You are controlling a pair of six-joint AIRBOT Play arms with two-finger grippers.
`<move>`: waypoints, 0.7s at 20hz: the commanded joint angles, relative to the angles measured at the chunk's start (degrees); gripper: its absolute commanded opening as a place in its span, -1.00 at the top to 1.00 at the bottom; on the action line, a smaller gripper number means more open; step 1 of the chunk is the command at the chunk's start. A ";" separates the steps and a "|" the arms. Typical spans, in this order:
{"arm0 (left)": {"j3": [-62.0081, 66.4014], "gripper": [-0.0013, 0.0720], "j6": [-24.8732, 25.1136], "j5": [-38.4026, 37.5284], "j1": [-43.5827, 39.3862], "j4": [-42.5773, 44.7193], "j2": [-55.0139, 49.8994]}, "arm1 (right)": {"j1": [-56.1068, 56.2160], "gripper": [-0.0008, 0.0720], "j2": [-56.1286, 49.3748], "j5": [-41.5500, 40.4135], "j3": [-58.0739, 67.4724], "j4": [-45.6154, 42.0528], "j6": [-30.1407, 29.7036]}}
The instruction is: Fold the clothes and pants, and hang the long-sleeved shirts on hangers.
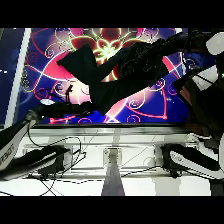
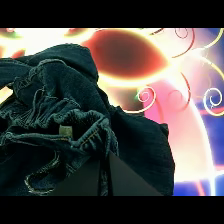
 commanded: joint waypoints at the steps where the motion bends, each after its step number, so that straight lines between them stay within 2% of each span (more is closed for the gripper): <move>1: 2.95 -0.76 4.37 1.77 -5.35 -7.34 -8.57 | -0.09 0.90 0.04 0.15 0.00 0.31 0.24; 5: 9.42 -0.63 4.39 1.90 -6.43 -7.32 -11.85 | -0.09 0.90 0.04 0.15 0.00 0.52 0.24; 7: 12.46 -0.27 4.68 2.34 -6.38 -7.15 -11.82 | -0.07 0.90 0.04 0.13 0.00 0.52 0.24; 8: 13.94 -0.21 5.20 2.69 -6.40 -6.38 -11.82 | -0.09 0.90 0.07 0.07 0.00 0.52 0.24; 10: 17.14 0.90 5.22 2.58 -6.38 -1.99 -11.80 | -0.09 0.90 0.04 -0.02 0.00 0.48 0.22; 13: 23.04 0.92 5.18 1.29 -5.49 8.37 -11.69 | -0.13 0.91 0.04 -0.61 0.00 -0.57 0.76; 14: 25.35 0.92 4.98 0.52 -4.04 11.69 -11.34 | -0.13 0.90 0.04 -2.19 0.00 -1.88 2.75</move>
